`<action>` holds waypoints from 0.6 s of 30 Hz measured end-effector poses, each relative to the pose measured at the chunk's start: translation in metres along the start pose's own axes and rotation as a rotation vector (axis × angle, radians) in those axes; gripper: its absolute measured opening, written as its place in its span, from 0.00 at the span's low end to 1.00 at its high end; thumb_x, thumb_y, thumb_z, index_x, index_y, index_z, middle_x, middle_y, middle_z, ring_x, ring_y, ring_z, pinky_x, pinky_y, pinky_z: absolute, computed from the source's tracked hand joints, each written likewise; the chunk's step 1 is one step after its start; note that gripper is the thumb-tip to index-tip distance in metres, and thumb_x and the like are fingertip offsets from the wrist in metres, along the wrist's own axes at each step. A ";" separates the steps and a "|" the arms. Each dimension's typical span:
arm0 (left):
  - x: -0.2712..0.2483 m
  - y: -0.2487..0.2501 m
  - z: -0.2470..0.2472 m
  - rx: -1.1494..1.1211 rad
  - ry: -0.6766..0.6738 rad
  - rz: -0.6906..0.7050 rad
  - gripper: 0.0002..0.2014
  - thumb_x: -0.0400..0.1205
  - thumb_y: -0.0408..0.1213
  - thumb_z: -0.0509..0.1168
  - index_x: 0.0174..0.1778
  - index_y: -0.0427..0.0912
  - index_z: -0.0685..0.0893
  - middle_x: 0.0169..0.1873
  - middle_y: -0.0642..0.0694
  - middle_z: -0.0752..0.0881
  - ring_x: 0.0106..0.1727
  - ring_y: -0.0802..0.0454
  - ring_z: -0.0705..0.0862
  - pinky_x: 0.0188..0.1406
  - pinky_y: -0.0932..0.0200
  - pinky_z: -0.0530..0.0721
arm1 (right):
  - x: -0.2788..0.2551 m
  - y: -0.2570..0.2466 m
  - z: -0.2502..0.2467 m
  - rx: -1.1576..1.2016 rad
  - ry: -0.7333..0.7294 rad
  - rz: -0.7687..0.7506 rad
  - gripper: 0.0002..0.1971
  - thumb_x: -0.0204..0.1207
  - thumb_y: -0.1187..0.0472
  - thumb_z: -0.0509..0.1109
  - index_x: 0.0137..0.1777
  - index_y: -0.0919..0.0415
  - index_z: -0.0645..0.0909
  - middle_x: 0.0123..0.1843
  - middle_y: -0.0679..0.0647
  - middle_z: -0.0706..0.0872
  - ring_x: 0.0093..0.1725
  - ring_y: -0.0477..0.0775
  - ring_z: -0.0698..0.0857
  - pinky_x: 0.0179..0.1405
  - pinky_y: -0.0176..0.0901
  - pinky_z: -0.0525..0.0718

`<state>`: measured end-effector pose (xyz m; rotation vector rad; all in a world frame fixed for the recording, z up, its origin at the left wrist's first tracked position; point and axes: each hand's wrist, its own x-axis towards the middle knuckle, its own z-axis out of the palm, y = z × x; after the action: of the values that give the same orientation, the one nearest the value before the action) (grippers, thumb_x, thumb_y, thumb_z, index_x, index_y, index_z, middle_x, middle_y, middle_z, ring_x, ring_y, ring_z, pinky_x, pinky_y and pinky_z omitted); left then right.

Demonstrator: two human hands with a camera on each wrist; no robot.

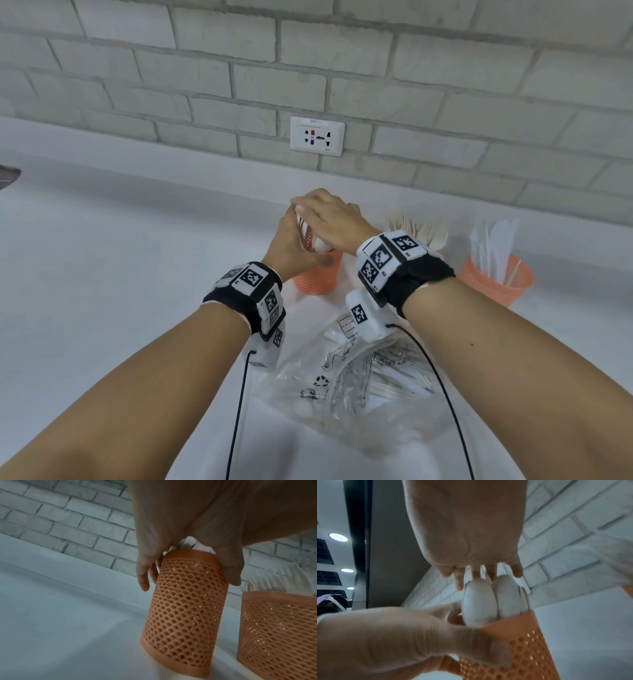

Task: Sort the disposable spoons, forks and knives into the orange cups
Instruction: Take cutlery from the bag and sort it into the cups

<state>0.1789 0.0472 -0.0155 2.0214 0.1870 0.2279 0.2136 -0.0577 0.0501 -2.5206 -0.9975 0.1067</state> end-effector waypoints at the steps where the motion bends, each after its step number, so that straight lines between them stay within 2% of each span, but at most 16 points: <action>1: -0.001 0.003 -0.002 0.026 -0.006 -0.006 0.64 0.49 0.53 0.80 0.80 0.49 0.53 0.71 0.46 0.70 0.72 0.51 0.73 0.70 0.46 0.77 | -0.004 -0.003 -0.006 0.004 0.027 -0.022 0.20 0.86 0.49 0.47 0.75 0.45 0.69 0.76 0.49 0.69 0.76 0.54 0.67 0.76 0.63 0.58; 4: -0.012 0.021 -0.012 0.131 -0.038 -0.062 0.68 0.58 0.49 0.83 0.83 0.44 0.40 0.77 0.39 0.59 0.79 0.44 0.63 0.77 0.47 0.67 | -0.019 -0.011 -0.027 0.018 0.092 -0.076 0.18 0.85 0.51 0.54 0.72 0.46 0.73 0.73 0.50 0.71 0.72 0.54 0.71 0.73 0.59 0.64; 6: -0.023 0.035 -0.018 0.216 -0.016 -0.069 0.61 0.67 0.41 0.79 0.82 0.40 0.38 0.79 0.37 0.54 0.80 0.42 0.59 0.74 0.53 0.64 | -0.035 -0.015 -0.045 0.057 0.114 -0.092 0.15 0.83 0.55 0.59 0.67 0.52 0.79 0.63 0.50 0.78 0.60 0.49 0.78 0.63 0.45 0.73; 7: -0.030 0.043 -0.021 0.228 0.033 -0.026 0.55 0.71 0.37 0.76 0.82 0.39 0.42 0.78 0.36 0.54 0.79 0.42 0.61 0.72 0.56 0.65 | -0.045 -0.016 -0.053 0.062 0.095 -0.081 0.13 0.82 0.58 0.60 0.63 0.55 0.81 0.55 0.49 0.81 0.52 0.46 0.79 0.53 0.39 0.74; 9: -0.046 0.057 -0.021 0.193 0.174 0.107 0.39 0.74 0.30 0.70 0.78 0.38 0.57 0.73 0.37 0.62 0.73 0.43 0.68 0.67 0.59 0.68 | -0.067 -0.014 -0.066 0.039 -0.015 -0.029 0.09 0.81 0.60 0.62 0.53 0.59 0.84 0.41 0.44 0.83 0.38 0.42 0.81 0.38 0.35 0.75; 11: -0.066 0.070 -0.014 0.149 0.222 0.202 0.22 0.76 0.27 0.65 0.66 0.38 0.70 0.63 0.40 0.69 0.62 0.46 0.74 0.60 0.59 0.74 | -0.090 -0.008 -0.071 0.027 -0.177 0.054 0.07 0.80 0.62 0.63 0.44 0.59 0.83 0.34 0.47 0.84 0.33 0.45 0.85 0.34 0.36 0.81; 12: -0.075 0.075 -0.008 0.149 0.180 0.226 0.15 0.76 0.26 0.63 0.58 0.39 0.73 0.58 0.42 0.70 0.58 0.47 0.76 0.55 0.61 0.74 | -0.101 -0.004 -0.070 0.034 -0.260 0.091 0.08 0.80 0.62 0.64 0.41 0.59 0.82 0.34 0.49 0.85 0.32 0.47 0.86 0.34 0.37 0.84; 14: -0.095 0.083 0.007 0.239 -0.019 0.268 0.08 0.76 0.25 0.62 0.47 0.41 0.78 0.55 0.42 0.74 0.55 0.47 0.77 0.49 0.64 0.71 | -0.122 0.006 -0.061 0.052 -0.404 0.159 0.08 0.79 0.64 0.64 0.40 0.61 0.84 0.35 0.52 0.87 0.34 0.49 0.88 0.38 0.38 0.86; 16: -0.110 0.083 0.023 0.403 -0.309 0.257 0.06 0.78 0.28 0.63 0.45 0.40 0.84 0.62 0.40 0.75 0.60 0.48 0.76 0.54 0.64 0.68 | -0.141 0.014 -0.044 -0.001 -0.514 0.182 0.08 0.77 0.64 0.67 0.45 0.66 0.87 0.36 0.52 0.88 0.34 0.46 0.87 0.39 0.36 0.84; 17: -0.115 0.079 0.031 0.498 -0.442 0.204 0.08 0.80 0.33 0.63 0.49 0.41 0.87 0.67 0.40 0.72 0.64 0.47 0.74 0.61 0.62 0.68 | -0.150 0.017 -0.034 -0.061 -0.556 0.171 0.08 0.76 0.64 0.68 0.47 0.66 0.88 0.36 0.52 0.87 0.33 0.44 0.84 0.38 0.34 0.81; 18: -0.120 0.074 0.039 0.597 -0.548 0.135 0.10 0.81 0.38 0.62 0.53 0.43 0.87 0.71 0.41 0.67 0.69 0.44 0.72 0.68 0.55 0.69 | -0.159 0.020 -0.023 -0.124 -0.584 0.152 0.08 0.75 0.64 0.68 0.48 0.65 0.88 0.37 0.52 0.87 0.32 0.44 0.81 0.37 0.35 0.79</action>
<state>0.0743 -0.0470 0.0238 2.6044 -0.2592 -0.3427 0.1137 -0.1852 0.0494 -2.7375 -1.0344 0.8924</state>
